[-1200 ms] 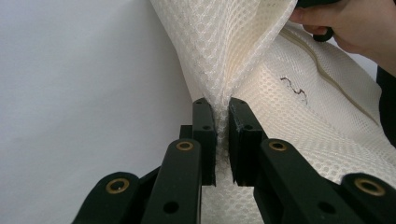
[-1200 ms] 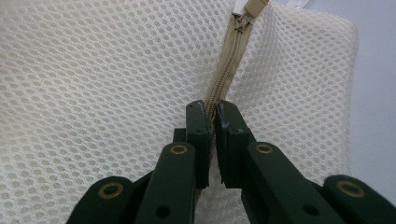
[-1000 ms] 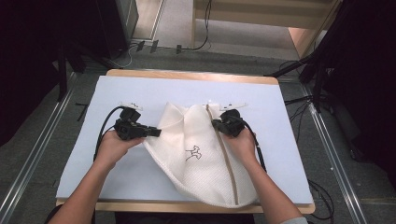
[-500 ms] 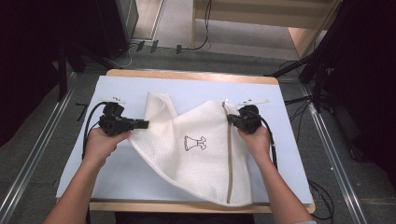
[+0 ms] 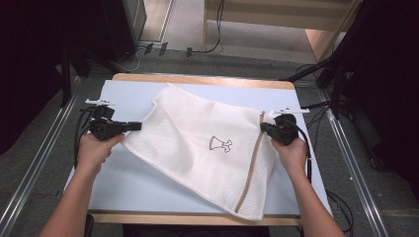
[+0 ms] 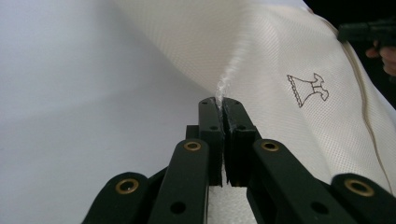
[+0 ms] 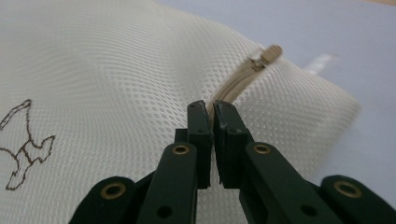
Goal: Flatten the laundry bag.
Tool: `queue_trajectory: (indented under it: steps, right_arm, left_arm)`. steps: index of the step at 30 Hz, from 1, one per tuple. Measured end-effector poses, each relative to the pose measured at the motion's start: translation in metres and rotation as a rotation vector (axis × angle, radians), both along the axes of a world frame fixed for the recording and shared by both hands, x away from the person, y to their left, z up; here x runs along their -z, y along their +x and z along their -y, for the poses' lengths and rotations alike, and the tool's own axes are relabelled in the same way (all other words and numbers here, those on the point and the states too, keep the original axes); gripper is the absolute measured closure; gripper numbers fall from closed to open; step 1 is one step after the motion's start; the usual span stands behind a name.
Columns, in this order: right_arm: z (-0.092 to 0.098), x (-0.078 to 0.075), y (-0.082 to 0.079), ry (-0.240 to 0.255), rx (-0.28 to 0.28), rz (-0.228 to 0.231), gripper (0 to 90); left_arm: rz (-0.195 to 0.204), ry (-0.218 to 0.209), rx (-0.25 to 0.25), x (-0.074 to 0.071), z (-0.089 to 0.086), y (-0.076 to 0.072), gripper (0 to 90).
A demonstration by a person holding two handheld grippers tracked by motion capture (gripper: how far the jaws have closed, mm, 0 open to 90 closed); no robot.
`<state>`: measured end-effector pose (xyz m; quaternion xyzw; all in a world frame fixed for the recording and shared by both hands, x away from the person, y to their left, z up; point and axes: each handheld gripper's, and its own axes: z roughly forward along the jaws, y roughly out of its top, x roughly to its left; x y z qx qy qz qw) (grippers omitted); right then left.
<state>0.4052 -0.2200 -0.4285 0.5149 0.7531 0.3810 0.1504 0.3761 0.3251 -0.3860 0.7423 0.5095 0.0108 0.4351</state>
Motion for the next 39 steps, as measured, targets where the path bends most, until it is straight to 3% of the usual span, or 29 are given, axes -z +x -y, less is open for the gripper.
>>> queue_trajectory:
  steps: [5, 10, 14, 15, 16, 17, 18, 22, 25, 27, 32, 37, 39]
  right_arm:
    - [0.015, 0.011, -0.005, 0.032, 0.013, -0.05, 87.4]
    - [0.013, 0.02, -0.008, 0.032, 0.0, -0.069, 85.6]
    - [0.01, 0.024, -0.008, 0.02, -0.029, -0.066, 77.8]
    - [0.011, 0.025, -0.01, 0.035, -0.056, -0.059, 66.5]
    - [0.011, 0.025, -0.01, 0.035, -0.056, -0.059, 66.5]
    - [0.013, 0.023, -0.012, 0.025, -0.062, -0.033, 59.9]
    - [0.013, 0.021, -0.013, 0.02, -0.064, -0.016, 56.1]
    - [0.021, 0.011, -0.017, 0.017, -0.043, 0.066, 50.8]
    - [0.027, 0.01, -0.016, 0.029, -0.036, 0.062, 50.3]
    - [0.035, 0.014, -0.011, 0.008, -0.019, 0.048, 50.7]
    - [0.048, 0.018, -0.003, -0.008, 0.023, 0.037, 54.1]
    - [0.054, 0.024, 0.006, -0.025, 0.038, 0.013, 53.8]
    - [0.055, 0.028, 0.011, -0.03, 0.053, 0.002, 51.3]
  left_arm:
    - [-0.028, 0.021, -0.059, 0.014, -0.015, 0.011, 89.2]
    - [-0.055, 0.038, -0.07, 0.027, -0.017, 0.028, 88.8]
    - [-0.061, 0.03, -0.074, 0.031, -0.018, 0.031, 87.6]
    - [-0.057, 0.023, -0.075, 0.032, -0.019, 0.031, 80.7]
    - [-0.053, 0.025, -0.077, 0.033, -0.02, 0.031, 80.7]
    - [-0.049, 0.034, -0.098, 0.034, -0.021, 0.03, 64.4]
    - [-0.046, 0.05, -0.101, 0.033, -0.021, 0.029, 57.5]
    - [-0.018, 0.066, -0.103, 0.029, -0.021, 0.023, 46.0]
    - [0.014, 0.088, -0.098, 0.023, -0.015, 0.015, 43.1]
    - [0.035, 0.104, -0.091, 0.015, -0.009, 0.006, 42.9]
    - [0.045, 0.104, -0.068, 0.003, 0.0, -0.01, 42.9]
    - [0.043, 0.09, -0.058, 0.005, 0.008, -0.025, 44.4]
    - [0.04, 0.114, -0.054, 0.01, 0.014, -0.037, 45.0]
